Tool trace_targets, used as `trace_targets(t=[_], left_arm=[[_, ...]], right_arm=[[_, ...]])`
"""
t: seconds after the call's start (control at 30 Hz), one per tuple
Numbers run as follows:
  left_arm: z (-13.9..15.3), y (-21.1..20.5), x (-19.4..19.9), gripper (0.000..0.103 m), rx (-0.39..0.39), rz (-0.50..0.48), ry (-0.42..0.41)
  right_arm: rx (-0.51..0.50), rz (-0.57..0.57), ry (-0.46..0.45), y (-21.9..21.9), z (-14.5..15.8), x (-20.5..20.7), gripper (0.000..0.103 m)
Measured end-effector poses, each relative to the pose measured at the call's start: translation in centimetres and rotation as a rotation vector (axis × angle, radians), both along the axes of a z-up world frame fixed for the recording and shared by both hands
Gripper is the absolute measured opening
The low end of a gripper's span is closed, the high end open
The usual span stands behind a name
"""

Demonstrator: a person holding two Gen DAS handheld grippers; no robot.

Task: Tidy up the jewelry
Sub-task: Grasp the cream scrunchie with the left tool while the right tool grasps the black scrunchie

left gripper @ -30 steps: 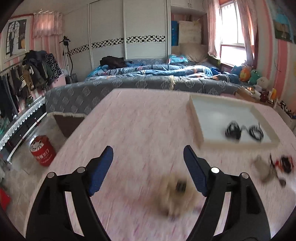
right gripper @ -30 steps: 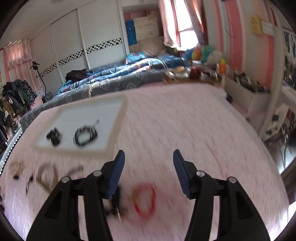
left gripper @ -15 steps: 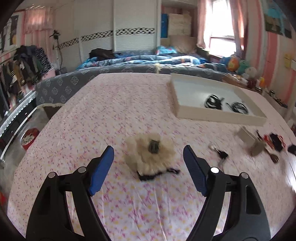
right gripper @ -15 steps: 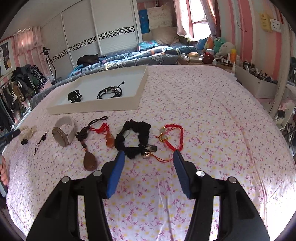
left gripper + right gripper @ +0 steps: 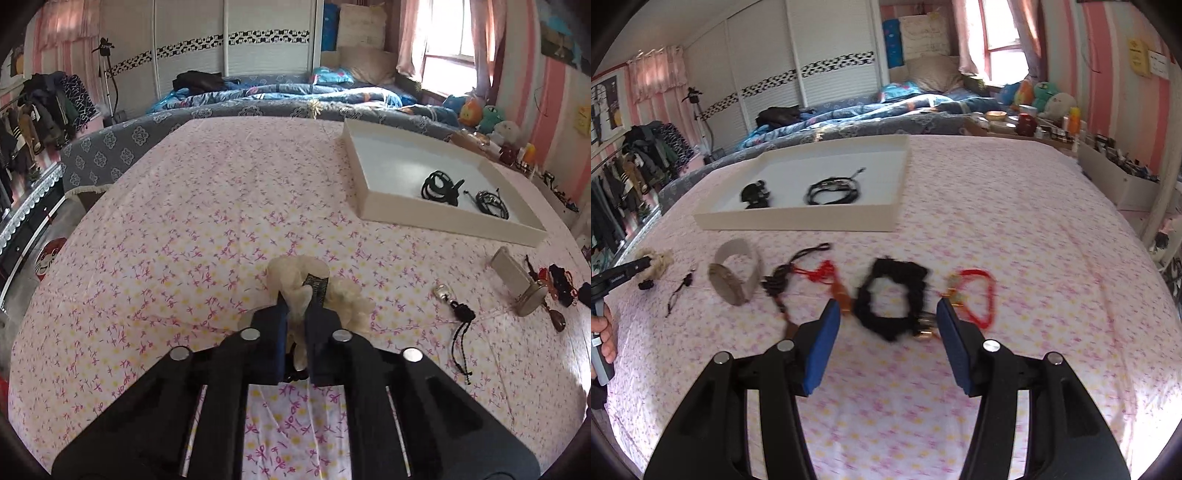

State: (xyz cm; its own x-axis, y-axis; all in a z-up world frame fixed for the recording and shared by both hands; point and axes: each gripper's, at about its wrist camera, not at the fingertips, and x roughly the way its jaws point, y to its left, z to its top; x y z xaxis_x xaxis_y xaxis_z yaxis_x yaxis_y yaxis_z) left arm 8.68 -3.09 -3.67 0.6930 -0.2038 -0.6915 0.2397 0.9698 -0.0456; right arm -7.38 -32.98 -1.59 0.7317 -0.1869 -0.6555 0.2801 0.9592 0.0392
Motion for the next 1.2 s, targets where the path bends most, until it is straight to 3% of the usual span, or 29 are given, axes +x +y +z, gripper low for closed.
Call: trace_targets(t=[0.57,0.63,0.7,0.83,1.0,1.2], left_arm=[[3.7,0.2,-1.2,0.004,-0.038,-0.045,-0.089],[4.0,0.1,-1.2,0.004,-0.041,-0.05,-0.093],[4.1,-0.1,-1.2,0.004,-0.041,-0.056,-0.095],[4.0,-0.6,-1.2,0.004,-0.041,-0.069,-0.093],[4.9,-0.7,-1.3,0.004,-0.049,-0.071,-0.112],[6.6,-1.0,-0.6,0.004,-0.059,-0.083,-0.14]], right_arm=[[0.018,-0.069,0.063,-2.5,-1.3,1.6,0.046],[0.008,-0.069,0.07,-2.6,-1.4,2.3,0.04],[0.017,-0.058,0.11,-2.8,-1.9,3.2,0.022],[0.01,-0.046,0.138,-2.8,-2.3,3.9,0.01],[0.031,-0.073,0.013,-3.2,0.5,2.1,0.009],[0.044,-0.061,-0.03,-4.3,3.2,2.1,0.009]])
